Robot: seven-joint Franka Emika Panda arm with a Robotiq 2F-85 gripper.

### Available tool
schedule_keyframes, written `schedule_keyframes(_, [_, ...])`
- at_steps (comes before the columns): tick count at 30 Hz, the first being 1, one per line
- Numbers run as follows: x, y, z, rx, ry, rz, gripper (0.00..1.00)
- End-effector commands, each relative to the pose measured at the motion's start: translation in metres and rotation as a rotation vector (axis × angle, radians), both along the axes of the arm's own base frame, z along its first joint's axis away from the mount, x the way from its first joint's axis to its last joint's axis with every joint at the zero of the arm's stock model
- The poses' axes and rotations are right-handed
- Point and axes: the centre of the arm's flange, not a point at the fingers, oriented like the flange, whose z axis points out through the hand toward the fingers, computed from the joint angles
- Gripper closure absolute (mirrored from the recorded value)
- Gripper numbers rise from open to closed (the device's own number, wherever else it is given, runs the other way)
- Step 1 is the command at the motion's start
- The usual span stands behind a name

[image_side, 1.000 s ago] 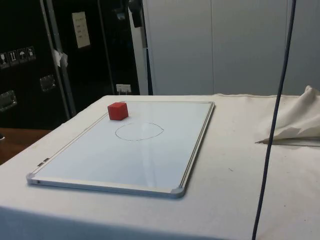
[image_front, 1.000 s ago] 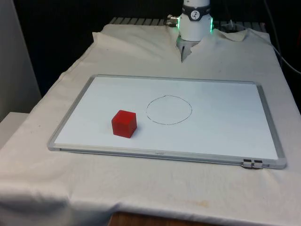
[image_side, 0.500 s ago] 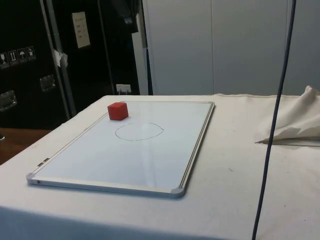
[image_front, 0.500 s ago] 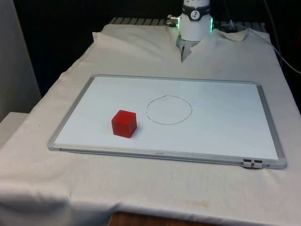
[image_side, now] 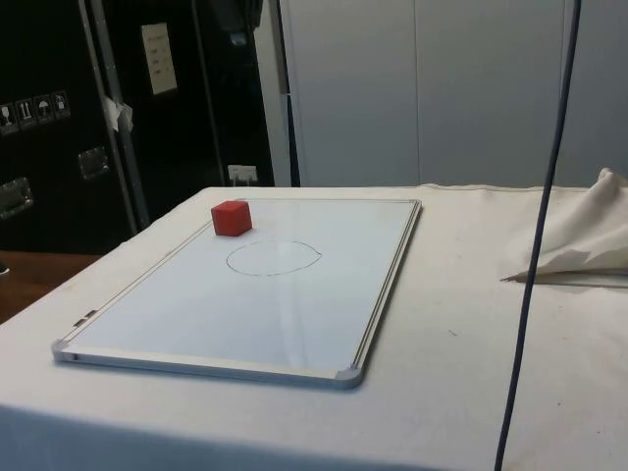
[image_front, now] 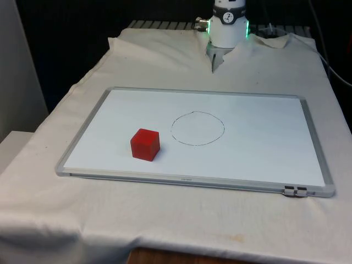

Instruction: Push the cube into the marked area.

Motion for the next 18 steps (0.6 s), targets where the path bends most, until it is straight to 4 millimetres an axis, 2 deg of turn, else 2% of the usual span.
schedule_keyframes(1, [0.003, 0.0, 0.001, 0.008, -0.024, 0.003, 1.0])
schedule_keyframes(10, [0.017, -0.003, -0.004, 0.002, -0.093, 0.016, 1.0])
schedule_keyframes(15, [0.022, -0.006, -0.012, -0.013, -0.105, 0.02, 1.0])
schedule_keyframes(18, [0.025, -0.01, -0.026, -0.018, -0.121, 0.018, 1.0])
